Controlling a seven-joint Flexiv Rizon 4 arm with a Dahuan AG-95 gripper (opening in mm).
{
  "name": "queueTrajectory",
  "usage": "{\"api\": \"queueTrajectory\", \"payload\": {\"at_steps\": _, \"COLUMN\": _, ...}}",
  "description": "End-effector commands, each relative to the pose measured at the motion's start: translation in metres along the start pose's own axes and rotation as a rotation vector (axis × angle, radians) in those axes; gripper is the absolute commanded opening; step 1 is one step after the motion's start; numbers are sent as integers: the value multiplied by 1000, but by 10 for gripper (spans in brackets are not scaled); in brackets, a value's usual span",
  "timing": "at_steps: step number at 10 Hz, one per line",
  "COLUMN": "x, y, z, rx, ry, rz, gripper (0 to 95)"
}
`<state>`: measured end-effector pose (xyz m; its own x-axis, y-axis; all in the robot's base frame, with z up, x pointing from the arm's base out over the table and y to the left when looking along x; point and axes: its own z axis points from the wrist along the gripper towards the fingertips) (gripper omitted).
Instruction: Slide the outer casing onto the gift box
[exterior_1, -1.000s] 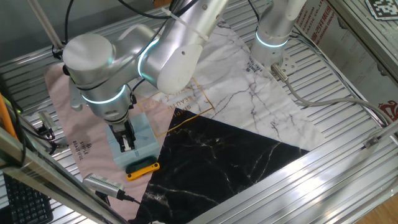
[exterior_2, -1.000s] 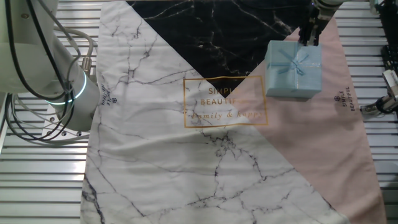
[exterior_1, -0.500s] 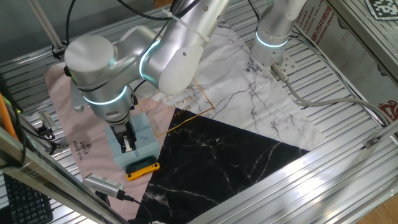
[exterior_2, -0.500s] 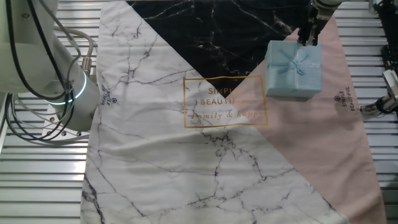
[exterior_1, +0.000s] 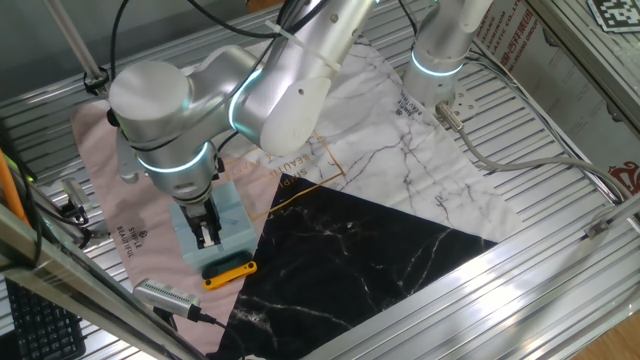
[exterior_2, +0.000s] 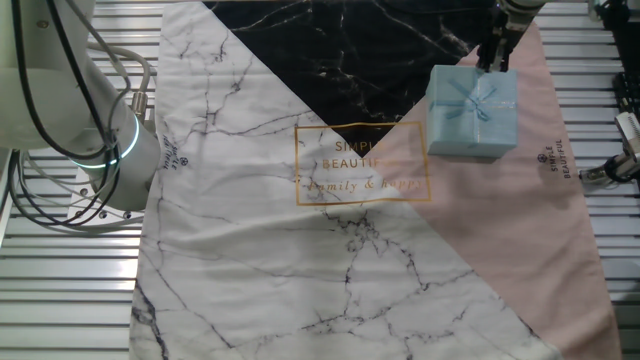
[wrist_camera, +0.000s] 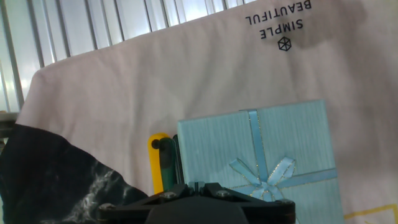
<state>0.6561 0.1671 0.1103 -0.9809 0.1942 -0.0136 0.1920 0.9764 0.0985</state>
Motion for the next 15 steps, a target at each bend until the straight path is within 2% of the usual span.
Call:
{"api": "queueTrajectory", "payload": {"at_steps": 1, "x": 0, "y": 0, "z": 1, "rx": -1, "ry": -2, "rz": 0, "gripper": 0}}
{"api": "queueTrajectory", "payload": {"at_steps": 7, "x": -2, "y": -1, "z": 9, "rx": -15, "ry": -10, "rz": 1, "gripper": 0}}
{"api": "queueTrajectory", "payload": {"at_steps": 11, "x": -3, "y": -1, "z": 12, "rx": 12, "ry": -16, "rz": 4, "gripper": 0}}
{"api": "queueTrajectory", "payload": {"at_steps": 13, "x": -3, "y": -1, "z": 13, "rx": 10, "ry": -18, "rz": 7, "gripper": 0}}
{"api": "queueTrajectory", "payload": {"at_steps": 15, "x": -3, "y": 0, "z": 16, "rx": 22, "ry": -16, "rz": 6, "gripper": 0}}
